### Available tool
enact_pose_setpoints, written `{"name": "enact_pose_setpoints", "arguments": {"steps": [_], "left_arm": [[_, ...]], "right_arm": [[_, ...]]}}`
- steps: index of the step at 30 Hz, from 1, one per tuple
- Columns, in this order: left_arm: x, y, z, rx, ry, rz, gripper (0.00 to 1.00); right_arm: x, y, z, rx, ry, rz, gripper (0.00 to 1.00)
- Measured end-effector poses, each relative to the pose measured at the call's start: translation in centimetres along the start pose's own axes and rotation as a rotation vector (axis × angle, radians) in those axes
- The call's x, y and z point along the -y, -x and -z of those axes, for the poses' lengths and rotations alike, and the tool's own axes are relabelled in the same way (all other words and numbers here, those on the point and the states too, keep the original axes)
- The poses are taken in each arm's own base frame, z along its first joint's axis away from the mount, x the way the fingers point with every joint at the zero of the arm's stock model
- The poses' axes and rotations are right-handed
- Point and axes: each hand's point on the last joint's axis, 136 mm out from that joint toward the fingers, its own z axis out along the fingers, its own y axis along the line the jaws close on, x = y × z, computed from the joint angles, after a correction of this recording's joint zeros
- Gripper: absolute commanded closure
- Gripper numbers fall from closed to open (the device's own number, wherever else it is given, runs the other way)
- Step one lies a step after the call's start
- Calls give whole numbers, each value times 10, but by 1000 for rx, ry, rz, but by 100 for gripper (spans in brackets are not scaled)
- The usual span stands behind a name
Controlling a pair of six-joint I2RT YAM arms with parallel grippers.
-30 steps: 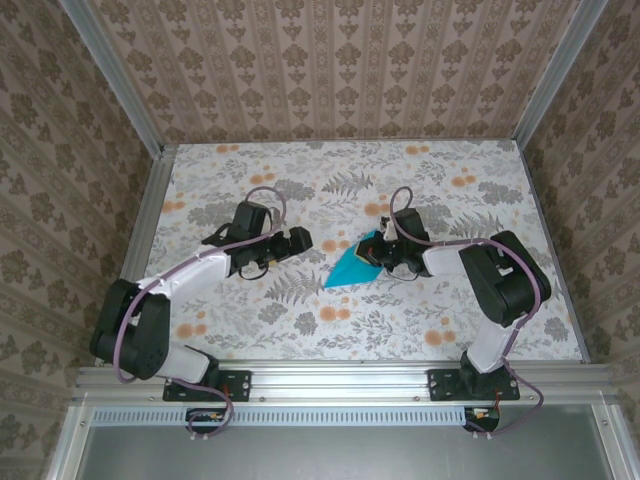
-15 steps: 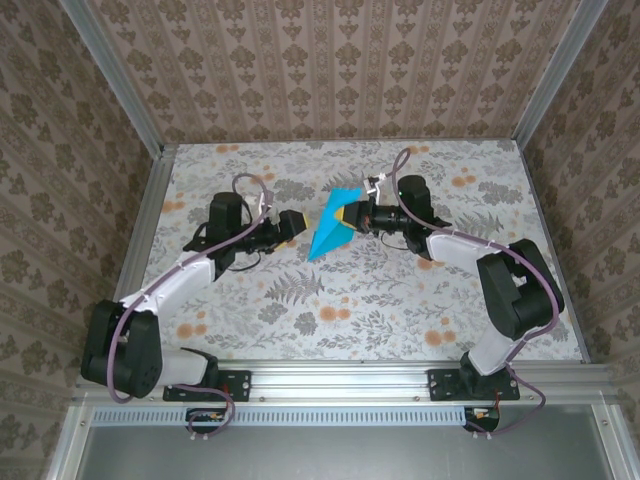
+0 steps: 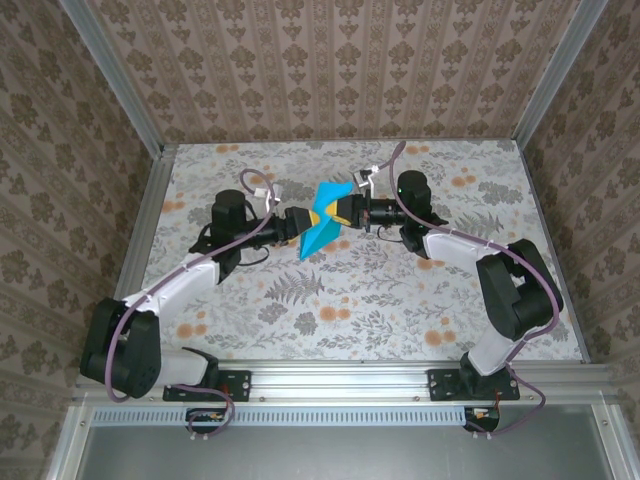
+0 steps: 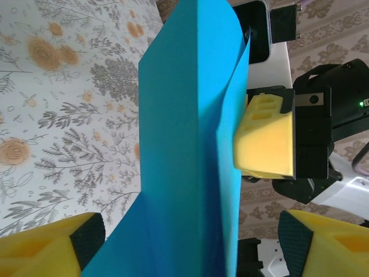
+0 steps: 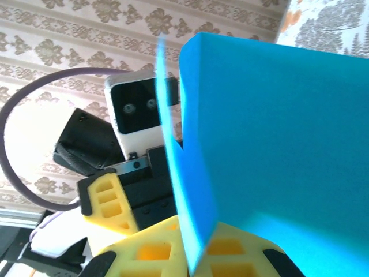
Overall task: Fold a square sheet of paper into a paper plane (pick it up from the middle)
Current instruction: Turn over the paper at the center of the table.
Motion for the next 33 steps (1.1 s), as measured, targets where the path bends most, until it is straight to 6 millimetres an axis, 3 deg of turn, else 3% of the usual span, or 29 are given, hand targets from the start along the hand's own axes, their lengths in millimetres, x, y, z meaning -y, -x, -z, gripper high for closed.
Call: {"name": "enact_pose_setpoints", "arguments": {"steps": [4,25,33], "left_arm": [[6,0,-3,-6,-19,-13,39],[8,1,-3,-1,-26,-12,75],[6,3,-1,6,-22,-11,88]], "right_arm": [[-7,1,-1,-10,39,-1,91],[8,-2,-5,-30,33,-32,90],[14,-2,-3,-30,16,-30,82]]}}
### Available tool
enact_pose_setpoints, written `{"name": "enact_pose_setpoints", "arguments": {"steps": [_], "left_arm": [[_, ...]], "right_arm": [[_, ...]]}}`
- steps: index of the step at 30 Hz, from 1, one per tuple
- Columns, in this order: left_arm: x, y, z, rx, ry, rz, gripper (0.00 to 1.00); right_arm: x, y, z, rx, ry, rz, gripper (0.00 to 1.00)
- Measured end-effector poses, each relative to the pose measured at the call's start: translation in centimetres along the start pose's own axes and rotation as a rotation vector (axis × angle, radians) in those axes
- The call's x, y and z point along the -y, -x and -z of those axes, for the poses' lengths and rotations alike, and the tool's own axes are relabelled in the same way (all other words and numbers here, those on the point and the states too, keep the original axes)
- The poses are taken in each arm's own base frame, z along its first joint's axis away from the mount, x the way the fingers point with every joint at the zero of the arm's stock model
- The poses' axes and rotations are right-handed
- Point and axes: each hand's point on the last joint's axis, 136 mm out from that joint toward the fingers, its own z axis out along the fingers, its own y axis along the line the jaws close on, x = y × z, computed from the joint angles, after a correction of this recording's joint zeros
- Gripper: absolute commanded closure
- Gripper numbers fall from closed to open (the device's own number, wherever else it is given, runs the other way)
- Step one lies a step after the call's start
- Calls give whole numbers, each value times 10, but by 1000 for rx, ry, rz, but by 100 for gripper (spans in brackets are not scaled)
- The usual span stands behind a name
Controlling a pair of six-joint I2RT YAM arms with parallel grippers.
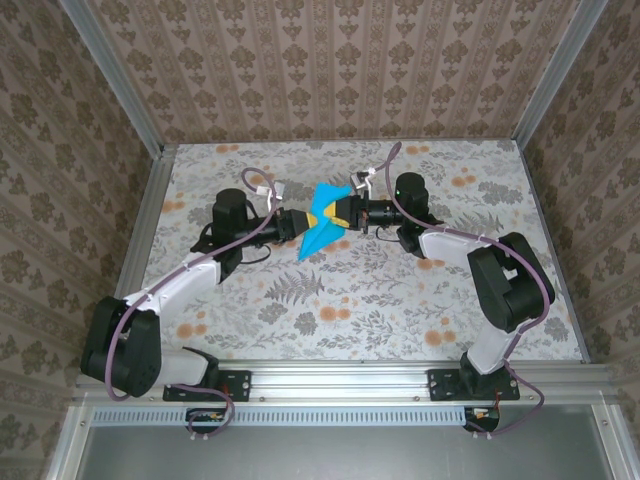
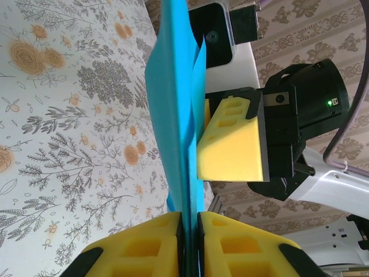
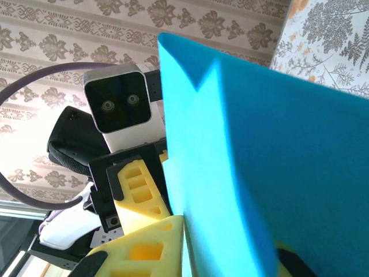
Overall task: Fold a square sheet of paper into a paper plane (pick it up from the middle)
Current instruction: Turn over the paper at the center of the table.
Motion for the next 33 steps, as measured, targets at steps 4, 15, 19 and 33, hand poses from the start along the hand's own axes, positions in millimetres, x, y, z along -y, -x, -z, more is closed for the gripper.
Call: {"name": "enact_pose_setpoints", "arguments": {"steps": [4,15,19,33], "left_arm": [[-3,0,1,1,11,3,94],[-26,5,10,-2,189,-36,97],[-40,15,21,10,402,-113,96],[-136,8,66,-269,1470,-458,96]], "right_arm": [[10,1,4,5,-33,-7,74],[12,14,48,155,-276,116,37],[14,17,68,231,-404,194,29],[53,8,124,400,-728,253,24]]}}
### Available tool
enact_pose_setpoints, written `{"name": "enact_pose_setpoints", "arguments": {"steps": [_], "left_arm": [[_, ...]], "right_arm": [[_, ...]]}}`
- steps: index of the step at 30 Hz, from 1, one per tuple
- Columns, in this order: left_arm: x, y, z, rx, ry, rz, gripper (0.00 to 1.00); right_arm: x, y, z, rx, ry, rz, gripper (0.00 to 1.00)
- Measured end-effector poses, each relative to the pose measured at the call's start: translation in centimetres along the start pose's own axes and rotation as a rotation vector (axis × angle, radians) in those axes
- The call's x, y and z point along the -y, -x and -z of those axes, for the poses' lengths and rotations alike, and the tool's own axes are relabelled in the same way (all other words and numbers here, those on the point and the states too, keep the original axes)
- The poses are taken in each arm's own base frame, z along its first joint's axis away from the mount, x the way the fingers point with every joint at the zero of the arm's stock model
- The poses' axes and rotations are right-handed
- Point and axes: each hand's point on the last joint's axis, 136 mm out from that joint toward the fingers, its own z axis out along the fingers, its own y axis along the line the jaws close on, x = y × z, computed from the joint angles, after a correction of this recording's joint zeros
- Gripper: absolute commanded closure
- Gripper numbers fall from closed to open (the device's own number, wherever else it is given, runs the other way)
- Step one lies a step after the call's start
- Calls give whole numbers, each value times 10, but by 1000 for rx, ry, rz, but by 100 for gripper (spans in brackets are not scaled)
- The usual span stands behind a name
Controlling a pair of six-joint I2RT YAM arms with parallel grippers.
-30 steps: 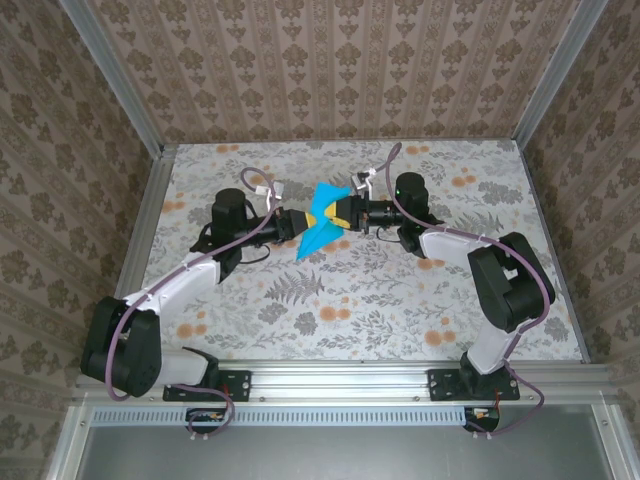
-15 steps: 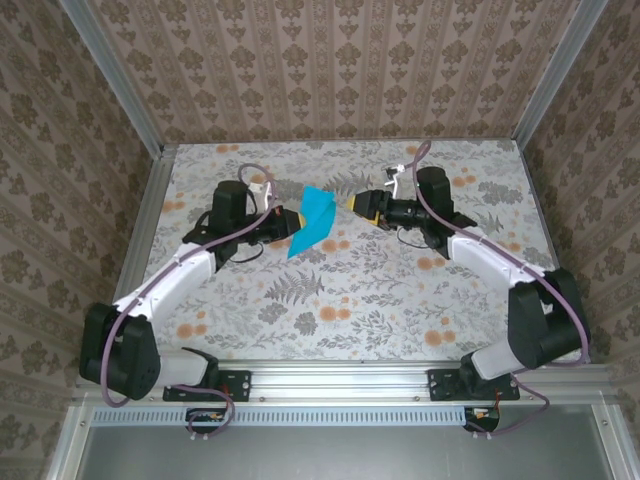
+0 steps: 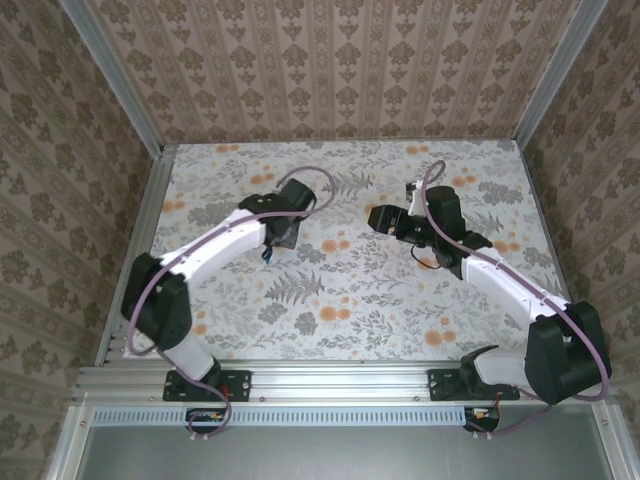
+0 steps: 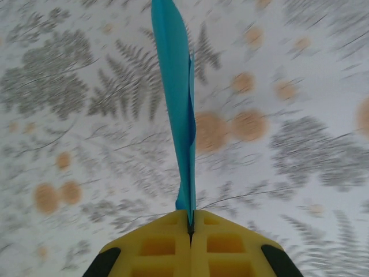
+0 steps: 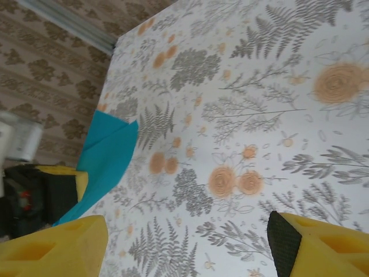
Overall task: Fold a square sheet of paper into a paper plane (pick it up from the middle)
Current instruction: Turn over the paper at the center of the table.
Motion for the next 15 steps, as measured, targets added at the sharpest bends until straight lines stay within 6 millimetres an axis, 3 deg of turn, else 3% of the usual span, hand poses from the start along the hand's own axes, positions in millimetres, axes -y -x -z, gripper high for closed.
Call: {"name": "enact_pose_setpoints", "arguments": {"steps": [6,15], "left_arm": [[7,-3,-25,-68,235,-164,94],[58,-1,-55,-89,294,-288,85]], "right_arm": [[18,6,10,53,-65,-14,24],[37,8,15,79,-126,-44,24]]}}
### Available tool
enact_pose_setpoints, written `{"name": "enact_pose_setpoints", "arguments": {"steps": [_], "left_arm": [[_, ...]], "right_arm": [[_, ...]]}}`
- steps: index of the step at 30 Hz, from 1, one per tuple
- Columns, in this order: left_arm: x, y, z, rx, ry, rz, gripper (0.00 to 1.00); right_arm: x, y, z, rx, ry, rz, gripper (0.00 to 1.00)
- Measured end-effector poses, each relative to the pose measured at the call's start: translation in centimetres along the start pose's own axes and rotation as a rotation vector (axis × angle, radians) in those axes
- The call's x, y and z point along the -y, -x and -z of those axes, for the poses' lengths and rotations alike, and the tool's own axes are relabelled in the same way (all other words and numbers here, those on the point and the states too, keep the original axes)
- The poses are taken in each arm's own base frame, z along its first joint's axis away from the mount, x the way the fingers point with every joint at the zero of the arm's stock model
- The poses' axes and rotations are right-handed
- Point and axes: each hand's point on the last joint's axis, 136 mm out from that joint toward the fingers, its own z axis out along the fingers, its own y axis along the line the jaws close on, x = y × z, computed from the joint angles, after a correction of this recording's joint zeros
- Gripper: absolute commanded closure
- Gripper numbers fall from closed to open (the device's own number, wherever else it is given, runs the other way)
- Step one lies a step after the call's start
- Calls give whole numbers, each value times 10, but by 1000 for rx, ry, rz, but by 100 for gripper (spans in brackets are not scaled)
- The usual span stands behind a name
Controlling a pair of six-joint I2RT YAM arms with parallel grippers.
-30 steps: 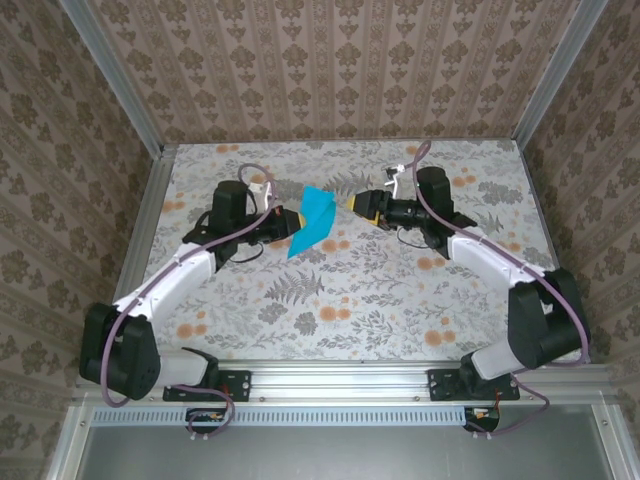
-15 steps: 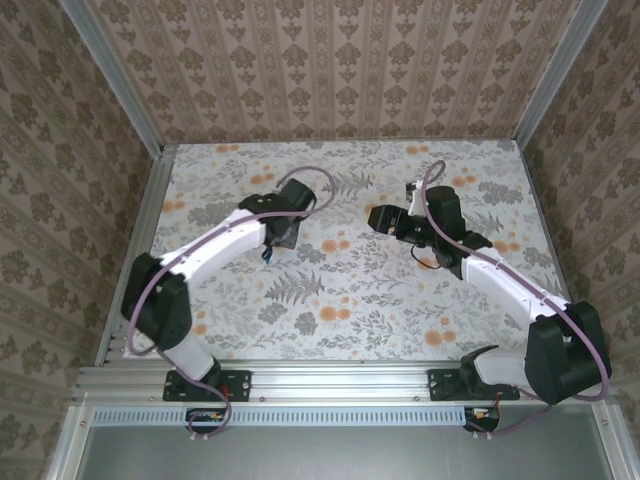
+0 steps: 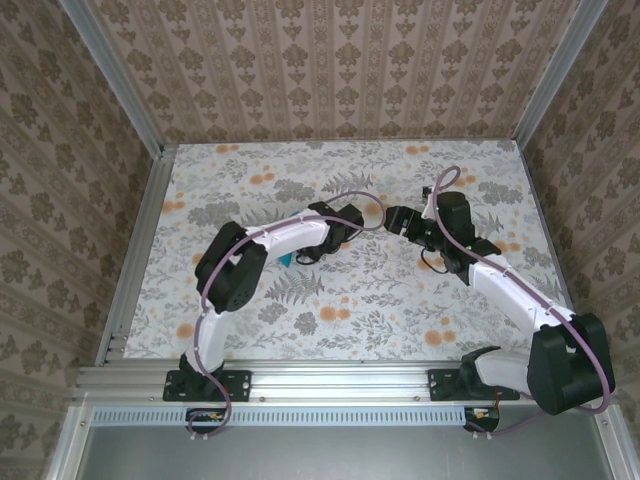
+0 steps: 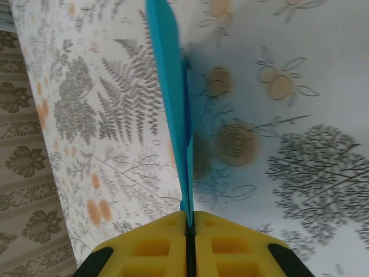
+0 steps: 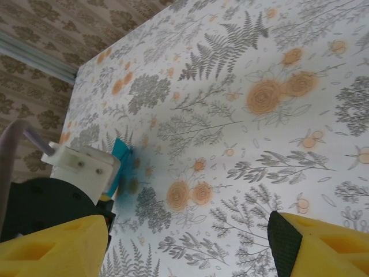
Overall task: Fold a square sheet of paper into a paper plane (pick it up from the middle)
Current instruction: Turn over the paper at the center of the table.
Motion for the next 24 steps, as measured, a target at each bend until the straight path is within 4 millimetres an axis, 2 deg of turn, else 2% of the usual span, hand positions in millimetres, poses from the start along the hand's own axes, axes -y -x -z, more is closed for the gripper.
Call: {"name": "enact_pose_setpoints", "arguments": {"steps": [4,8,12,15,19,24], "left_arm": [[15,0,-2,-16,-56,3,75],[30,0,-1,-27,-139,18,65],[48,2,2,-38,-250,44,60],[54,1,9,-38,-342,78,54],[39,3,28,-7,-493,172,45],[-4,11,55,89,-696,381,35]], "right_arm": [[8,-3,0,-4,-28,-20,24],[8,0,4,11,-32,-22,24],[6,4,8,28,-28,-19,24],[7,3,8,25,-30,-20,24],[9,-1,8,9,-41,-23,25],[0,-16,-1,-43,-49,3,26]]}}
